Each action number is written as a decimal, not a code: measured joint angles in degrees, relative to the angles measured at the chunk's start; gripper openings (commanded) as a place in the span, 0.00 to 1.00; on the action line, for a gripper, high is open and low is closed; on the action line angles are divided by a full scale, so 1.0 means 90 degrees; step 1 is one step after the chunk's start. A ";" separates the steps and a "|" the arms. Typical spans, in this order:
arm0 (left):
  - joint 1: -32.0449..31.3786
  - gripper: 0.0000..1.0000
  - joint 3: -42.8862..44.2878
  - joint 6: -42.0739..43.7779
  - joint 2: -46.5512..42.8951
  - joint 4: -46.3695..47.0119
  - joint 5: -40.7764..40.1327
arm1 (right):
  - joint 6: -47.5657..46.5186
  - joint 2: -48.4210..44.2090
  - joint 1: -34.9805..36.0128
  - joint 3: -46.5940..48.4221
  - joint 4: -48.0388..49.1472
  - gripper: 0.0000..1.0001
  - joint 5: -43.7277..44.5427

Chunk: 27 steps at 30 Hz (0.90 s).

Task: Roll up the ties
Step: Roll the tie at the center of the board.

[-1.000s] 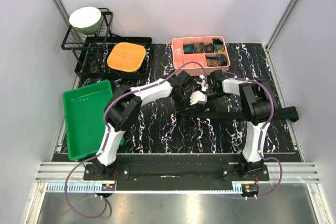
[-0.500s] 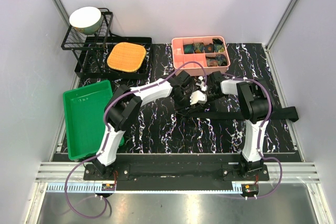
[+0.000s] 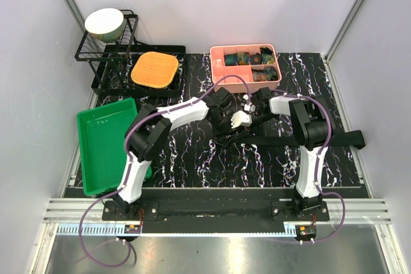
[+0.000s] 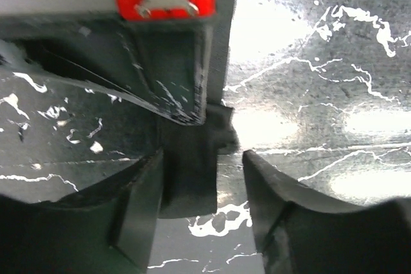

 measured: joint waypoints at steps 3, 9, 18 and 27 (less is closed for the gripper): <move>0.0002 0.69 -0.0260 -0.0068 -0.0163 0.0189 -0.0024 | -0.0078 0.0063 0.0000 0.0112 -0.0107 0.00 0.0034; 0.0002 0.72 -0.0673 -0.0015 -0.0418 0.0563 -0.0447 | -0.0199 0.0085 0.0002 0.0141 -0.0148 0.00 0.0012; -0.0202 0.69 -0.0656 0.0134 -0.0369 0.0787 -0.0908 | -0.0384 0.0085 0.0002 0.0146 -0.0148 0.00 -0.0029; -0.0294 0.32 -0.0323 0.0187 -0.0146 0.0726 -0.0879 | -0.0461 0.0085 0.0005 0.0168 -0.0143 0.01 -0.0066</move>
